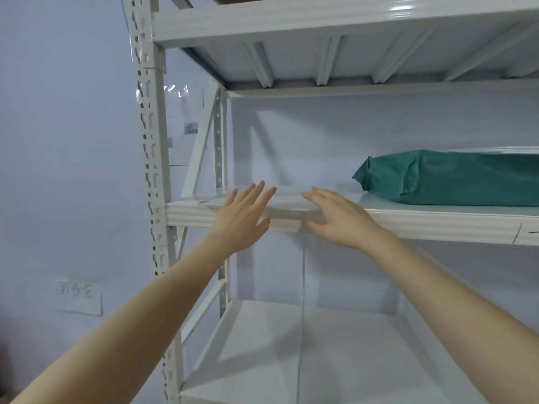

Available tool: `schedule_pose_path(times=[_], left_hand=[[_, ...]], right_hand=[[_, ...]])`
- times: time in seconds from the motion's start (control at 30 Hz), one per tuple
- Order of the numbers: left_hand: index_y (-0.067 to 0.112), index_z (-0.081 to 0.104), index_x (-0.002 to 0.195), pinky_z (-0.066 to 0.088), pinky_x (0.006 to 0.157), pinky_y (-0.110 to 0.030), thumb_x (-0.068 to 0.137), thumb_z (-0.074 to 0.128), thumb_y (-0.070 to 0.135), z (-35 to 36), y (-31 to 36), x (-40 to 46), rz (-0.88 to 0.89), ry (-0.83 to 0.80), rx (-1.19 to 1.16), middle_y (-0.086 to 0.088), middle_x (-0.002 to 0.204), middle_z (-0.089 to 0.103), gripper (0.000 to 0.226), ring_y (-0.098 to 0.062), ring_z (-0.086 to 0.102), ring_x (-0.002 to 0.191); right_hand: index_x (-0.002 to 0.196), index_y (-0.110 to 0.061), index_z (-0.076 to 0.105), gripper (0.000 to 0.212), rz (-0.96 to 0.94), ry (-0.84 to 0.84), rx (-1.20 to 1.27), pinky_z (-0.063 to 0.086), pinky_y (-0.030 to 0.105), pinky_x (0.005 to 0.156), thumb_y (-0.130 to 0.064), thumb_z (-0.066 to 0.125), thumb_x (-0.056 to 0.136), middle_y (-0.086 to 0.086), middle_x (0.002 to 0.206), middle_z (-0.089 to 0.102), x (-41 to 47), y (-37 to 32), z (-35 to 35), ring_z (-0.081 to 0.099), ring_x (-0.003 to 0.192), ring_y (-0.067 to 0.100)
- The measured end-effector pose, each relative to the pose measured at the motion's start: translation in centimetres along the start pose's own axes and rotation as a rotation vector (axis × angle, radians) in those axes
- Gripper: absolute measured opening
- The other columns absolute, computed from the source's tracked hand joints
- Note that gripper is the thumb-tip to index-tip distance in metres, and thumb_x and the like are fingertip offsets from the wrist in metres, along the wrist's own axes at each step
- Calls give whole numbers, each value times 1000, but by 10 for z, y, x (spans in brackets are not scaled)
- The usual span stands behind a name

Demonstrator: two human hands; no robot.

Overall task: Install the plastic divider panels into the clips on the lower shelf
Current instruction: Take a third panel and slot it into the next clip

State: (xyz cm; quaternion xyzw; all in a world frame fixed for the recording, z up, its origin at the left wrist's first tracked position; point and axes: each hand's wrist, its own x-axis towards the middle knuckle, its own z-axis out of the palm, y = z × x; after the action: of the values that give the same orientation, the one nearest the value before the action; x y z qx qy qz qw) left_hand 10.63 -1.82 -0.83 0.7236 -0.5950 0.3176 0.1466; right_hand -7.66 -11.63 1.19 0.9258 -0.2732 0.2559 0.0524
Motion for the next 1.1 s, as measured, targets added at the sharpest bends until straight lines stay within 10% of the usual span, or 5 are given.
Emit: schedule_pose_path(times=[0.4,0.6,0.73,0.9,1.1], left_hand=[[22,75,85,46,47,-25,58,74,-8,-8,14,-2,114,351,27,4,61,72,41,-24,64,52],[16,71,97,51,71,-36,79,65,0,-38,34,-4,178,603,-50,0,96,76,25,-25,71,81],[17,50,131,35,107,-40,77,53,-9,-69,68,-10,175,739,-31,-8,145,45,60,-23,43,134],[21,27,141,26,114,-46,71,53,-13,-91,104,-26,208,746,-121,-13,152,29,82,-27,28,141],[22,22,145,30,113,-51,82,59,11,-88,126,-25,195,597,-111,-11,155,21,74,-27,25,142]], right_hand=[[120,-13,54,37,8,107,-274,47,38,76,-21,49,85,15,115,64,-7,4,-13,56,106,36],[110,-16,64,27,-13,263,-235,39,37,62,-12,44,92,21,94,65,-20,10,-41,58,90,41],[81,-10,57,19,-30,349,-174,44,41,58,-10,42,93,20,68,58,-43,17,-70,51,68,42],[79,-5,61,28,46,472,59,29,37,56,-23,47,96,11,52,42,-77,31,-106,39,60,36],[86,-23,67,12,151,620,630,58,37,72,-20,57,90,13,94,73,-114,56,-144,71,82,26]])
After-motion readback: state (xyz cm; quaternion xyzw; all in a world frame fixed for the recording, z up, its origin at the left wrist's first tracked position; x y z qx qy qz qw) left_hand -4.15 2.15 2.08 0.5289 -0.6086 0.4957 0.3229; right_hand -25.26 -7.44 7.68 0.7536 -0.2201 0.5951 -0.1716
